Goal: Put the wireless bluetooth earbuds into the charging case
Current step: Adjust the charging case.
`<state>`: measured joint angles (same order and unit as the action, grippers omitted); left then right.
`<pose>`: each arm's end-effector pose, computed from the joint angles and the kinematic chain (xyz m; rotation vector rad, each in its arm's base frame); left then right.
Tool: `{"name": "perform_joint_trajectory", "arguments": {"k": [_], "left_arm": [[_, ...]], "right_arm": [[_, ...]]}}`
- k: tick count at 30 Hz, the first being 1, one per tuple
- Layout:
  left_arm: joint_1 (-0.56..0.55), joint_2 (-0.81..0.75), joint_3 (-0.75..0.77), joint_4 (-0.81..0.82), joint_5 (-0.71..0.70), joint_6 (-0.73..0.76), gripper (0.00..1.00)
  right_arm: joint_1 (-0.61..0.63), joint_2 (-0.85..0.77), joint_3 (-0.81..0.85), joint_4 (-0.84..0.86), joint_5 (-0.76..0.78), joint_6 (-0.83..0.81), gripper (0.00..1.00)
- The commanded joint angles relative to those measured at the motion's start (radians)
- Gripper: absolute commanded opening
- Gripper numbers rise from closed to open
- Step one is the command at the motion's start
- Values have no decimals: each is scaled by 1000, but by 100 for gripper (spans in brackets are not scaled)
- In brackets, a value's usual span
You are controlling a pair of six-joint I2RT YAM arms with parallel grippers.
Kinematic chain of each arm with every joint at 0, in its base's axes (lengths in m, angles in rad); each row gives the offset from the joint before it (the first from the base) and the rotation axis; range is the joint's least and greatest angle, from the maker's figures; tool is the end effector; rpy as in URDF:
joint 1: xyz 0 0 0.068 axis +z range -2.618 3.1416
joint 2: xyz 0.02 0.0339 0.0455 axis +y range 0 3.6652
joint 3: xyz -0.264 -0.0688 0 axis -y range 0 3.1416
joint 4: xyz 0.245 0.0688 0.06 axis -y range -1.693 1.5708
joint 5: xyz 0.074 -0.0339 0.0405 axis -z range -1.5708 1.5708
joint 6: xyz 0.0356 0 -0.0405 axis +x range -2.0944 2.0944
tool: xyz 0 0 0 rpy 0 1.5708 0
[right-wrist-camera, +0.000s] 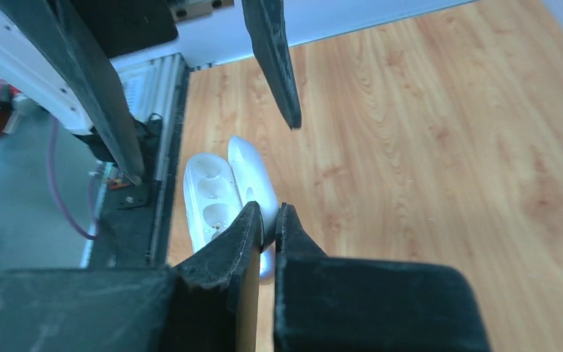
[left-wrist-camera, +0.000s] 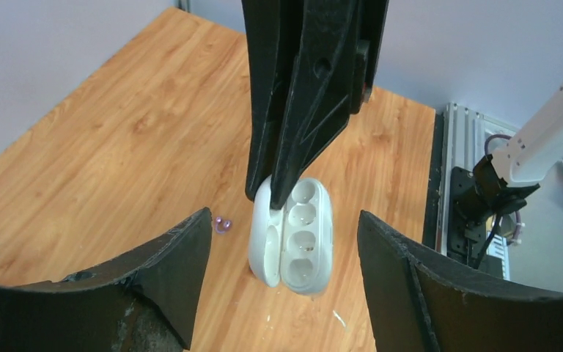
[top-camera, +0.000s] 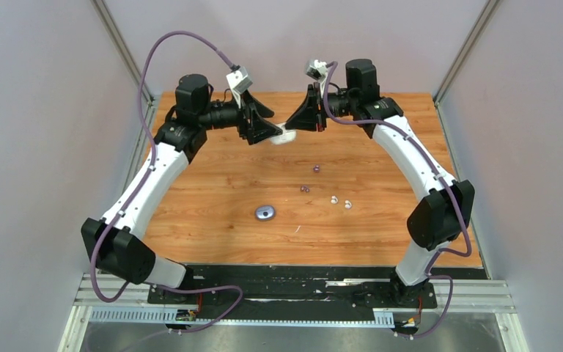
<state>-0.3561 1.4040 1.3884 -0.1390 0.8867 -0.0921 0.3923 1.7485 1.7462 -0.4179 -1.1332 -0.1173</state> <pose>0.2879 -0.1365 0.4151 0.8871 1.5559 -1.0839 0.3509 0.1801 0.3964 -1.1702 1.5519 1.2919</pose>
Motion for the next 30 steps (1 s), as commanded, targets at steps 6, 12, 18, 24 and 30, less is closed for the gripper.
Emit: {"name": "perform_joint_trajectory", "arguments": {"k": [6,12,18,24,30], "left_arm": [[83,204,434,-613,205,170,68],[78,369,715,-1094,252,546,58],[72,386,760,-1184,244,633,57],[70,374,756,-1145,206,603,58],[75,327,725,-1040,196,560,60]], "right_arm": [[73,-118,-13,-54,153,-426,0],[133,-153,-49,-53,217,-551,0],[147,-148,-46,-61,245,-567,0],[151,-141,-49,-74,252,-573,0],[152,-131,-57,-88,257,-567,0]]}}
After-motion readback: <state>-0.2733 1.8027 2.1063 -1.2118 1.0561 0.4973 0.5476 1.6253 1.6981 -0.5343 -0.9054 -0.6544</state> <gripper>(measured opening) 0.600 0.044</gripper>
